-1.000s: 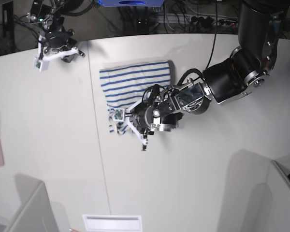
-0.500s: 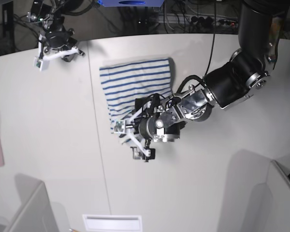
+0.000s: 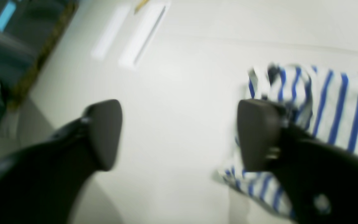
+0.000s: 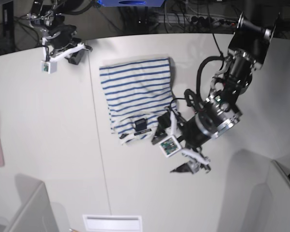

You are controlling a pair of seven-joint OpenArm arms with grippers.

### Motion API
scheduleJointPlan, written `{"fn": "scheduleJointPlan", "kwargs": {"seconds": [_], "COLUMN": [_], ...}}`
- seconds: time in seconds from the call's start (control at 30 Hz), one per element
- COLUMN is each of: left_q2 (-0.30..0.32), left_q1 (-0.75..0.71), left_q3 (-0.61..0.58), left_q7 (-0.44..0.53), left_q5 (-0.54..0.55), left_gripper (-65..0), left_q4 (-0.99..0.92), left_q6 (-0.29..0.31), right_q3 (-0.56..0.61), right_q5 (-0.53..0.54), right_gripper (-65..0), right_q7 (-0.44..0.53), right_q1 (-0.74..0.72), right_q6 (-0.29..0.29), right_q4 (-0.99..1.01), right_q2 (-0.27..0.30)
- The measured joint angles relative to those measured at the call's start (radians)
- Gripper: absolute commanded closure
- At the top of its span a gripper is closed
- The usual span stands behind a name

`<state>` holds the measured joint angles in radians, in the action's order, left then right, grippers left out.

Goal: Fold the T-shirt properly

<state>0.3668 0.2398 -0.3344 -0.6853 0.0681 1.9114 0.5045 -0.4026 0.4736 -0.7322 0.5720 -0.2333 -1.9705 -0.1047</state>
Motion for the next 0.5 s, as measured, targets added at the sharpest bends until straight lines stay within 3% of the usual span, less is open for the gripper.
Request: {"fn": "scheduleJointPlan", "kwargs": {"seconds": [0.13,0.27,0.5], "left_q2": [0.015,0.012,0.082], "left_q1": [-0.233,-0.398,-0.649], "left_q3": [0.251,0.394,0.576], "left_q7": [0.005,-0.006,0.052], "left_q5": [-0.005,0.015,0.340], "left_gripper": [0.0,0.0,0.0], "left_q4": [0.055,0.053,0.058], "left_q6": [-0.006,-0.002,-0.011], "right_q3": [0.002,0.002,-0.001], "right_q5": [-0.002,-0.001,-0.039], "right_gripper": [0.0,0.0,0.0], "right_q7": [0.171,0.280,0.457], "right_q1": [0.082,0.137,0.242], "right_q6": [-0.004,-0.004,-0.007], "right_q4": [0.000,0.000,0.000], "right_q2": [0.026,0.056,0.055]}}
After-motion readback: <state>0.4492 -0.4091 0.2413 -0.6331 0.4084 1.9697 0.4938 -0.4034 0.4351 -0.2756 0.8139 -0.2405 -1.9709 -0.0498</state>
